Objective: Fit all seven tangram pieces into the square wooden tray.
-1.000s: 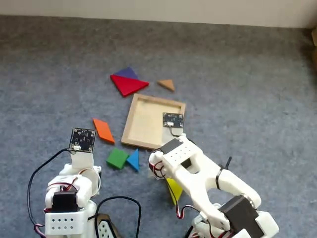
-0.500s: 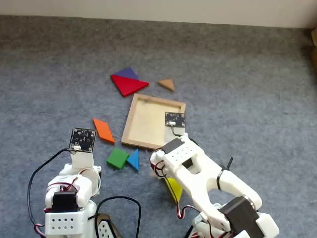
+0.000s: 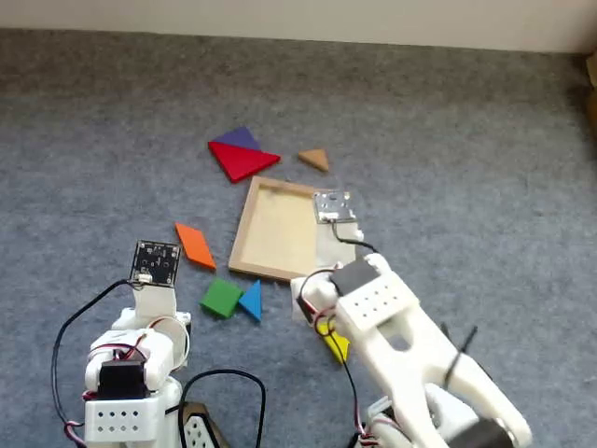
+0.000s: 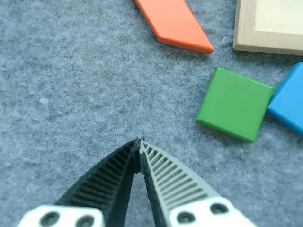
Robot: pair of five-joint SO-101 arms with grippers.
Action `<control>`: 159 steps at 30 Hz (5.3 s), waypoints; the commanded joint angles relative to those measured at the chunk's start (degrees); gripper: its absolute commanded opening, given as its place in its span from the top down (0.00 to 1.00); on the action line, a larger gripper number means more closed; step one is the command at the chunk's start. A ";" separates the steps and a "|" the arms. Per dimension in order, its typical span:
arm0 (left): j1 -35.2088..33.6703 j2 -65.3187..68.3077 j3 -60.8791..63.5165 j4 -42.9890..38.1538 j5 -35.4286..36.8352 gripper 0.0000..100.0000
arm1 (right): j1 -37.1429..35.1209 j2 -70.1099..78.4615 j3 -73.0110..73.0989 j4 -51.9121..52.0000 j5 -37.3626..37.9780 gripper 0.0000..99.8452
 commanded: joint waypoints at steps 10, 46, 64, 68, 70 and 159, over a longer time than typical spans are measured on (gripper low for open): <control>-0.40 -0.40 1.10 0.26 0.26 1.00 | 1.01 -5.76 -1.71 4.18 0.53 0.76; -0.40 -0.40 1.10 0.26 0.26 1.00 | -2.68 17.98 -7.08 -5.49 -12.92 0.61; -0.40 -0.40 1.10 0.26 0.26 1.00 | -2.68 17.98 -4.70 -10.42 -12.92 0.61; -0.40 -0.40 1.10 0.26 0.26 1.00 | -2.68 17.98 -4.70 -10.42 -12.92 0.61; -0.40 -0.40 1.10 0.26 0.26 1.00 | -2.68 17.98 -4.70 -10.42 -12.92 0.61; -0.40 -0.40 1.10 0.26 0.26 1.00 | 7.78 43.30 -47.34 -3.12 1.49 0.73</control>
